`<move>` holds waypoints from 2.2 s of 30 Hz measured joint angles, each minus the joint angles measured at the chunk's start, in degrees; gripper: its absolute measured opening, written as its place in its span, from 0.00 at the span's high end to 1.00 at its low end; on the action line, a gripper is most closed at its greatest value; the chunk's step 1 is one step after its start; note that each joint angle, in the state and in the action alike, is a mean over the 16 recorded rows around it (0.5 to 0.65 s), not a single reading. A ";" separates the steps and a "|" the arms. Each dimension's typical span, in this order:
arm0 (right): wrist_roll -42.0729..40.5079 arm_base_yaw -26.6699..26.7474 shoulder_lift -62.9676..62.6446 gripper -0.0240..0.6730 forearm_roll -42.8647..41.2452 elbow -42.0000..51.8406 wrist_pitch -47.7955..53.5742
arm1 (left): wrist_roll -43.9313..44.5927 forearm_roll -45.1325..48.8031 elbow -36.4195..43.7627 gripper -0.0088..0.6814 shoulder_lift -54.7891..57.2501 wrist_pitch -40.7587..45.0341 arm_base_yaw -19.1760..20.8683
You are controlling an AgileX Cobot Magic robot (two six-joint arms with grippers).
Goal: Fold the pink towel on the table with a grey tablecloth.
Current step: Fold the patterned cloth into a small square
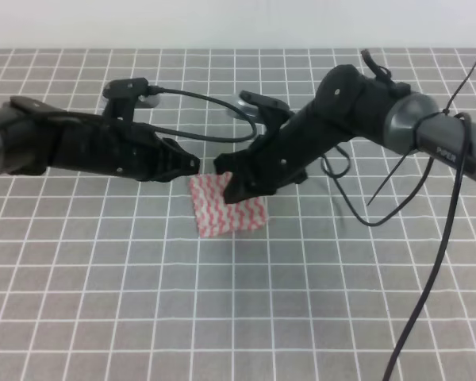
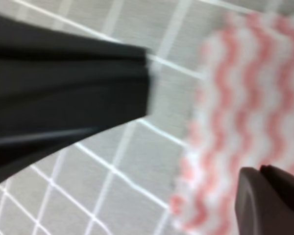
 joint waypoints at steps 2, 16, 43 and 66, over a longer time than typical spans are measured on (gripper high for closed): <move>0.36 -0.53 -0.34 0.99 -0.90 -0.13 0.51 | 0.76 -0.88 -0.02 0.99 0.40 -0.39 -0.42; 1.34 -1.79 -0.26 0.99 -5.67 -0.19 4.11 | 0.13 3.78 -0.51 0.99 3.46 -2.87 -2.17; 2.08 -2.29 0.07 0.99 -8.56 -0.23 4.63 | -3.87 7.28 -4.82 0.99 2.63 0.44 -2.24; 2.96 -3.20 2.04 0.99 -6.46 -0.40 -10.35 | -3.97 5.88 -5.58 0.99 6.81 0.59 -2.27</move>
